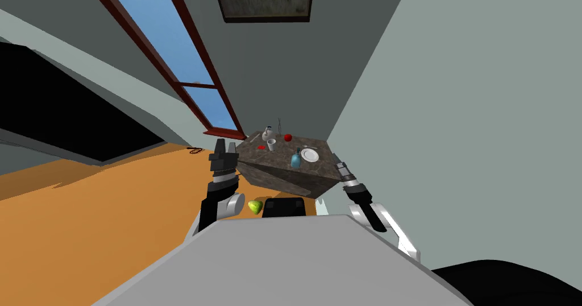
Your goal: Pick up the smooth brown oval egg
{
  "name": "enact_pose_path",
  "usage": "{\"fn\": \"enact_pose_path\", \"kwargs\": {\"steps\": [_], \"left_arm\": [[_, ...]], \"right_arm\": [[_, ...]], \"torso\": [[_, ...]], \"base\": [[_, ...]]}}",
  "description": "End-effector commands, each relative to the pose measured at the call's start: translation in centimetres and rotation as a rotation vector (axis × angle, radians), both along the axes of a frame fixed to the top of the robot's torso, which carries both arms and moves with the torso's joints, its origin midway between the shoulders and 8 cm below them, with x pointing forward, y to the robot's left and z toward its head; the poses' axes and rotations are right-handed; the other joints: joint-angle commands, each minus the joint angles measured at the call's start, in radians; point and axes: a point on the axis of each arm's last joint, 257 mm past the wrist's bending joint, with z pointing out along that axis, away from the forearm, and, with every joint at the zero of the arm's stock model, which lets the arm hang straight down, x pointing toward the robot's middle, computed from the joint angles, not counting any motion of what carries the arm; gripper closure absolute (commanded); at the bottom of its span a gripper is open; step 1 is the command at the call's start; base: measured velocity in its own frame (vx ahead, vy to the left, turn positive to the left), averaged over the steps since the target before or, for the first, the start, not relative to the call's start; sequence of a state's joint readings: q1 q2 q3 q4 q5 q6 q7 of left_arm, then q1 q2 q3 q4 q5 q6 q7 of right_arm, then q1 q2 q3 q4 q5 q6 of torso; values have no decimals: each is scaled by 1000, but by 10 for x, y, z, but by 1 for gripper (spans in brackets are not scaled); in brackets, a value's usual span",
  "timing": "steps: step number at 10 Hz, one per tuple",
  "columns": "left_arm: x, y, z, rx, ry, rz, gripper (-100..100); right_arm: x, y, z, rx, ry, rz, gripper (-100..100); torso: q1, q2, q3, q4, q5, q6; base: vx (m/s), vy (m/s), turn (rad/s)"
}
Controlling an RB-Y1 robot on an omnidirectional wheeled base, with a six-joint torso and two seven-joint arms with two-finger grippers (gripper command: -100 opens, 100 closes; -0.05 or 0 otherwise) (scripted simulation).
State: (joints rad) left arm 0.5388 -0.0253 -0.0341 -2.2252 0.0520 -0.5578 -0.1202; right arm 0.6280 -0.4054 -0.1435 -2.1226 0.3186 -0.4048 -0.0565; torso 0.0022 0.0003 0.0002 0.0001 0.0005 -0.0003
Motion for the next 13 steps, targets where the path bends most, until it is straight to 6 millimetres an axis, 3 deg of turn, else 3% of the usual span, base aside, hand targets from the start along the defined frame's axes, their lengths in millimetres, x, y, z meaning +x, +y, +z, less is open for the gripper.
{"fn": "enact_pose_path", "kwargs": {"steps": [1, 2, 3, 5, 6, 8, 9, 11, 12, 13], "left_arm": [[0, 0, 0, 0, 0, 0, 0], [0, 0, 0, 0, 0, 0, 0], [0, 0, 0, 0, 0, 0, 0], [0, 0, 0, 0, 0, 0, 0], [0, 0, 0, 0, 0, 0, 0], [0, 0, 0, 0, 0, 0, 0], [0, 0, 0, 0, 0, 0, 0], [0, 0, 0, 0, 0, 0, 0], [0, 0, 0, 0, 0, 0, 0], [0, 0, 0, 0, 0, 0, 0]], "right_arm": [[1, -3, -6, -34, 22, 7, -100], [-1, -10, -21, -91, 65, 14, -100], [-1, -10, -21, -95, 66, 17, -100], [-6, -28, -51, -193, 152, 21, -100], [-6, -27, -52, -222, 157, 33, -100], [-14, -50, -81, -321, 248, 34, -100], [-14, -50, -82, -350, 252, 45, -100], [-25, -77, -109, -454, 346, 48, -100], [-25, -77, -110, -478, 349, 56, -100], [-32, -91, -124, -533, 397, 56, -100]], "torso": [[0, 0, 0, 0, 0, 0], [-1, 0, 0, 0, 0, 0], [0, 0, 0, 0, 0, 0], [-1, 0, 0, 0, 0, 0], [0, 0, 0, 0, 0, 0], [-1, -1, 0, 0, 0, 0], [0, -1, 0, 0, 0, 0], [-1, 0, 0, 0, 0, 0], [0, 0, 0, 0, 0, 0], [-1, 0, 0, 0, 0, 1]], "base": [[-2, 29, 66], [-8, 33, 157], [-4, 24, 74], [-3, 39, 215], [2, 33, 98], [5, 36, 244], [-4, 27, 103], [-7, 35, 265], [1, 25, 125], [0, 27, 210]]}}
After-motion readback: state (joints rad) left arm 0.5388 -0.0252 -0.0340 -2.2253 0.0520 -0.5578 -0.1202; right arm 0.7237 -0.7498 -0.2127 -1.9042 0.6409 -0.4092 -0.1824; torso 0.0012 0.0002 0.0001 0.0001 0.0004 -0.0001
